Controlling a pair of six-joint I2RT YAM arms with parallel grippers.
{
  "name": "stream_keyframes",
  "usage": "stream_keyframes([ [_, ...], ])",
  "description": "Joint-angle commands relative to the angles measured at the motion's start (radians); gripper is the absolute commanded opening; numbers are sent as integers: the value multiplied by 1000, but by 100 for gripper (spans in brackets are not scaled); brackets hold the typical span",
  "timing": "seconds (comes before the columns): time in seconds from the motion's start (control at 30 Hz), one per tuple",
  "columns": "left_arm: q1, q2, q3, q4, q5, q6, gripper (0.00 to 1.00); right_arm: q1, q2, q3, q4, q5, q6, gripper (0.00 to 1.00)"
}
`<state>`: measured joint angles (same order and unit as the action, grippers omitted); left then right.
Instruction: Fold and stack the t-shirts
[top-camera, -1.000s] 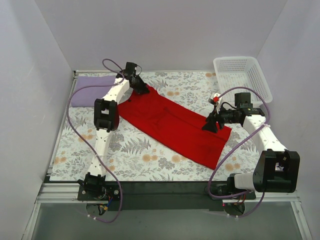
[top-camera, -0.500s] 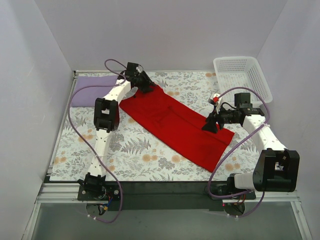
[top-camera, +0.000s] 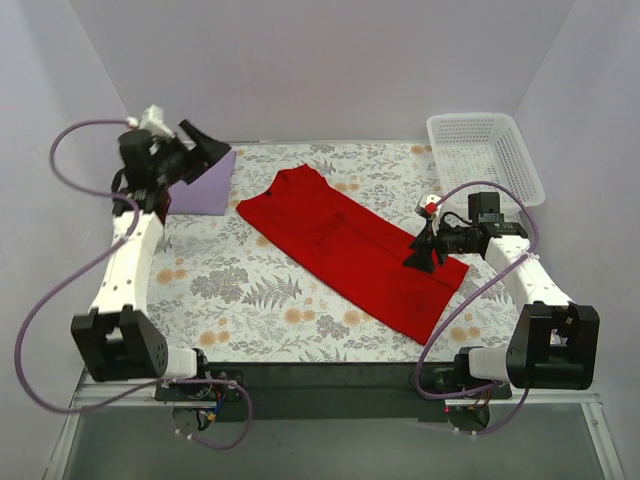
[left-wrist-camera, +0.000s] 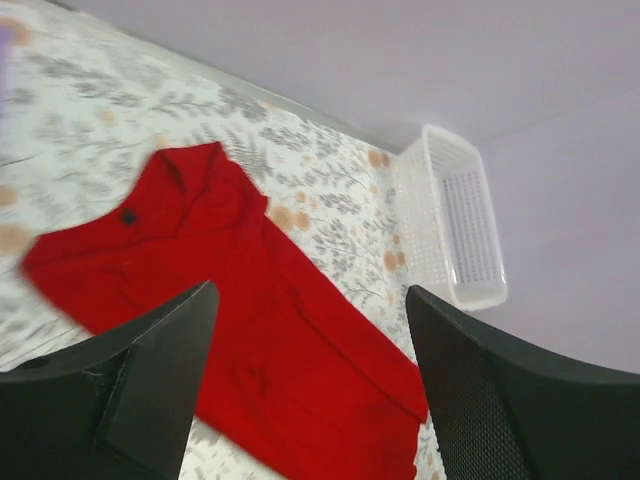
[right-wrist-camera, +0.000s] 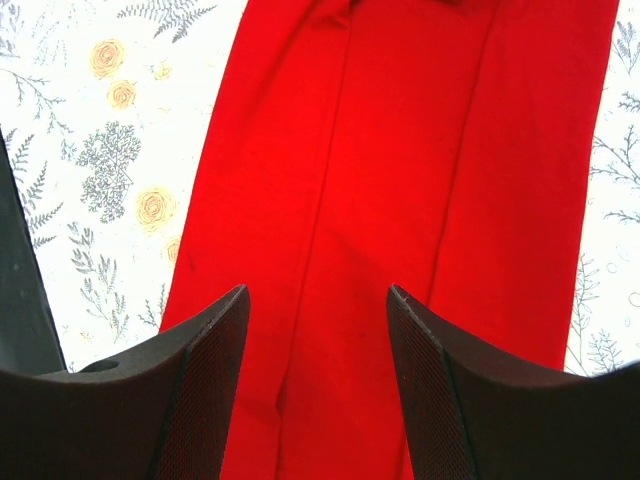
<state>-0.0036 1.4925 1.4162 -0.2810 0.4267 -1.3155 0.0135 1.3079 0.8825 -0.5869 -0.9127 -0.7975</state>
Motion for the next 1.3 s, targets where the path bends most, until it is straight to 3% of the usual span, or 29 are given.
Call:
stream_keyframes([
  [0.0,149,-136,-298,20,102,40,75,-4,-36,-10,10,-54,-34,64],
  [0.07,208,-260,-382,-24,86,82,75,-4,-36,-13,10,-58,-35,64],
  [0.17,211,-409,-518,-101,31,144,75,-3,-23,-10,12,-60,-32,64],
  [0.33,212,-592,-765,-115,-35,-18,73,-3,10,-4,12,-66,-17,64],
  [0.53,211,-509,-908,2,0,-197,54,-4,21,-1,12,-61,-9,64],
  [0.7,121,-332,-856,100,-8,-237,50,-4,33,6,10,-48,-5,64],
  [0.93,-73,-46,-656,65,-244,-324,48,-4,40,12,12,-43,-2,64],
  [1.07,-102,125,-524,-9,-393,-376,47,-3,37,9,10,-45,-3,64],
  [1.27,-105,333,-330,-116,-474,-361,44,-3,36,12,10,-48,-5,64],
])
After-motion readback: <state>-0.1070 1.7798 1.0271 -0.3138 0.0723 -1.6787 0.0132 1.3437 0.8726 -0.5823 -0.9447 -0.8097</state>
